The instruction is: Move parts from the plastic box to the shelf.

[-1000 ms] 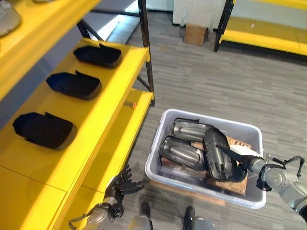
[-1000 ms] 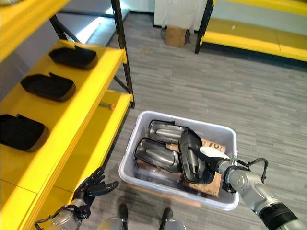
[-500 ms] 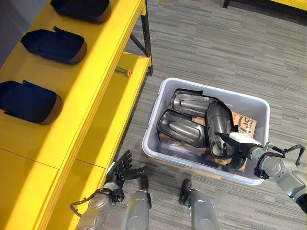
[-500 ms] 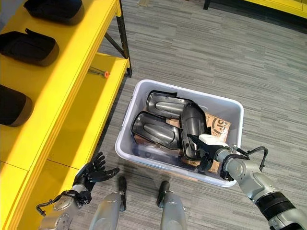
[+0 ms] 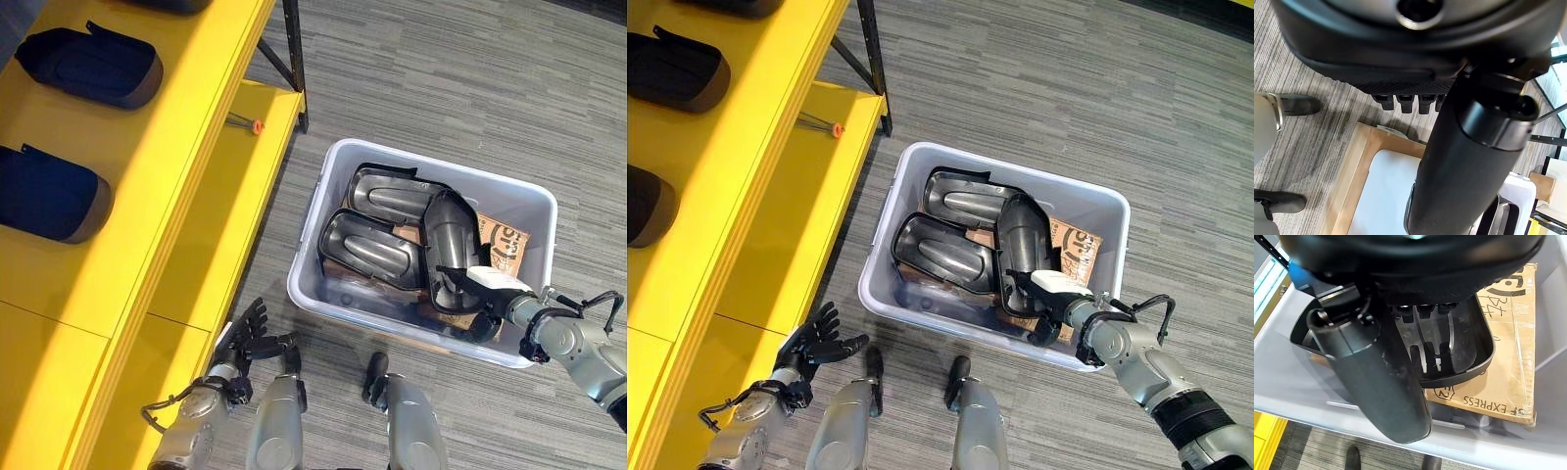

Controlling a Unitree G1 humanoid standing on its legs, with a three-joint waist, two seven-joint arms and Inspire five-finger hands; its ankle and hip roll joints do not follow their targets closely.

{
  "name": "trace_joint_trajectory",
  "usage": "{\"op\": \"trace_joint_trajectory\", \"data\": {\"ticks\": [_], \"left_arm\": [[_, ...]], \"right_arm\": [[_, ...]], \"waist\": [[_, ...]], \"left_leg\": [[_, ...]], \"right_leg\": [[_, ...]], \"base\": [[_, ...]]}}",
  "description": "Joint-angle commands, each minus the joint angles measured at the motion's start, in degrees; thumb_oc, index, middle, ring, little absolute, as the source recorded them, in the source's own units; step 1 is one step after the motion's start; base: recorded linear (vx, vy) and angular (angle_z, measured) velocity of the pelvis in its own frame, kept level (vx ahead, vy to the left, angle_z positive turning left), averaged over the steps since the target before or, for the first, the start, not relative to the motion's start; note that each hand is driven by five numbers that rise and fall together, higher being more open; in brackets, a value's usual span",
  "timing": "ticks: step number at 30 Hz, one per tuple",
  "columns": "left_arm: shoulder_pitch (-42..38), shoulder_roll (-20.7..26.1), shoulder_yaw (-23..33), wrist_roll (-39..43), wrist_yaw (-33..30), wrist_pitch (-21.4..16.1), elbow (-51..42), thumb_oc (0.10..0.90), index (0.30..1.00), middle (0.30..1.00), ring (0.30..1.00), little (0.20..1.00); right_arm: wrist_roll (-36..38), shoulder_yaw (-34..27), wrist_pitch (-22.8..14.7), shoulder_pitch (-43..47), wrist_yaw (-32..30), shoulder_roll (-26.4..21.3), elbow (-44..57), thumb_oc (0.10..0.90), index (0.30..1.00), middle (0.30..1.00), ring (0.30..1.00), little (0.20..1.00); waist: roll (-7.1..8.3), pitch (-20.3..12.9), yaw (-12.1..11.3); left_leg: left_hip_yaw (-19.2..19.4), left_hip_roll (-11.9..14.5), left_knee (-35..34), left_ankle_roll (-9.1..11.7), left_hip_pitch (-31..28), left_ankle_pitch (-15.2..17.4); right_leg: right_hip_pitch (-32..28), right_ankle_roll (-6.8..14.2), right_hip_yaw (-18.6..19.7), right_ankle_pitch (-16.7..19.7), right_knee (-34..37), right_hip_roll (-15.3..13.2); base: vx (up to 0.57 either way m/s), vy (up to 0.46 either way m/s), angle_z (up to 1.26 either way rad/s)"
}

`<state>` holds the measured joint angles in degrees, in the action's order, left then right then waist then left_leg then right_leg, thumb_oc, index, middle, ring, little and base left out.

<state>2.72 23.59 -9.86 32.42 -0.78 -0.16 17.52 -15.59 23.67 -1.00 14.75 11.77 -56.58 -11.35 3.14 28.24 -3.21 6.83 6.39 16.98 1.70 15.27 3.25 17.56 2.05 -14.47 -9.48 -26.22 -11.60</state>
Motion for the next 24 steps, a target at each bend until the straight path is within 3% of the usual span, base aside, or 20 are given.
{"op": "trace_joint_trajectory", "data": {"ticks": [1,24], "left_arm": [[1.02,2.64,0.41,-0.02,-0.14,-4.51,-5.82,0.900,1.000,1.000,1.000,1.000],[1.17,3.58,0.31,-0.05,-0.36,-4.43,-5.68,0.900,1.000,1.000,1.000,1.000]], "right_arm": [[-0.31,-1.30,-0.88,5.49,-3.08,-4.92,4.06,0.900,1.000,1.000,1.000,1.000],[0.58,-3.00,-0.79,7.78,-5.16,-8.60,3.87,0.900,1.000,1.000,1.000,1.000]], "waist": [[1.50,-2.05,-0.41],[1.22,-0.75,-0.31]], "left_leg": [[-3.17,5.24,6.44,2.60,1.98,3.30],[-3.65,5.46,5.82,3.00,3.11,2.37]], "right_leg": [[-5.60,4.87,0.24,2.19,4.84,-4.95],[-3.70,4.57,0.05,1.49,3.09,-4.74]], "base": [[-0.03,0.004,0.01],[0.00,0.000,0.00]]}}
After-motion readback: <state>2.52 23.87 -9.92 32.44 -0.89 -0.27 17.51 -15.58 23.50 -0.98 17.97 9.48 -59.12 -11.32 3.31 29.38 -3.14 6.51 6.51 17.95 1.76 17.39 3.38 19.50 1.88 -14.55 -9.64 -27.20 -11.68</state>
